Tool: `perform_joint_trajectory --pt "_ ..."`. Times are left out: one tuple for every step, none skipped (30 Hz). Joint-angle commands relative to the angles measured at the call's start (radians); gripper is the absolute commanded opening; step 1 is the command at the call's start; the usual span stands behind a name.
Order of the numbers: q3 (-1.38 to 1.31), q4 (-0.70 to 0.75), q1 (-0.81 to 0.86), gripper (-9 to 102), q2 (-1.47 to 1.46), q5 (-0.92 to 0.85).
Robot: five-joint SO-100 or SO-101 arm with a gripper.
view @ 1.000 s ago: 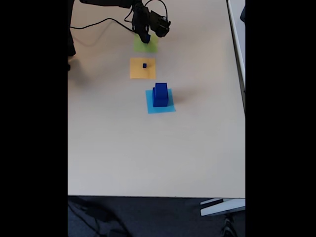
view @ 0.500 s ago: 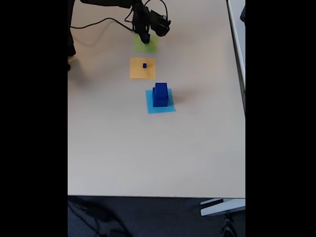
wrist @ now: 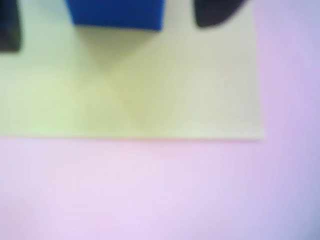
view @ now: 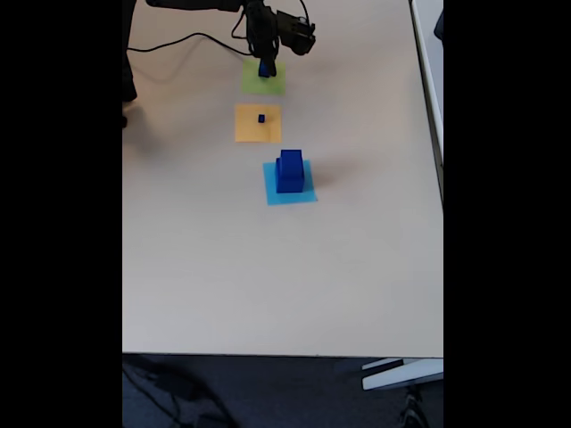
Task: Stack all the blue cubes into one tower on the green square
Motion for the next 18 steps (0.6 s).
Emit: perform_joint_trajectory --pt "-0.114 0.032 0.025 18 0.011 -0.067" --pt "-0.135 0.048 0.032 18 0.014 -0.086" --pt "-0.152 0.057 0.041 18 0.018 -0.103" --pt "-0.172 0.077 0.049 18 0.023 -0.114" --pt "-0.184 0.091 0.06 18 0.029 -0.127" --pt "-0.198 0.106 0.071 18 0.037 -0.143" --pt "-0.218 0.132 0.081 18 0.041 -0.153" --pt "-0.232 0.15 0.095 17 0.049 -0.172" --pt "-0.239 0.16 0.109 17 0.058 -0.195" --pt "-0.247 0.17 0.123 18 0.067 -0.215" --pt "-0.259 0.186 0.137 18 0.072 -0.233" --pt "-0.272 0.196 0.15 18 0.078 -0.256" --pt "-0.273 0.201 0.163 18 0.086 -0.273" --pt "-0.273 0.209 0.173 18 0.095 -0.285" --pt "-0.273 0.221 0.186 17 0.103 -0.298" --pt "-0.272 0.229 0.196 17 0.11 -0.313" --pt "-0.265 0.235 0.207 17 0.12 -0.325" --pt "-0.255 0.238 0.219 17 0.13 -0.341"
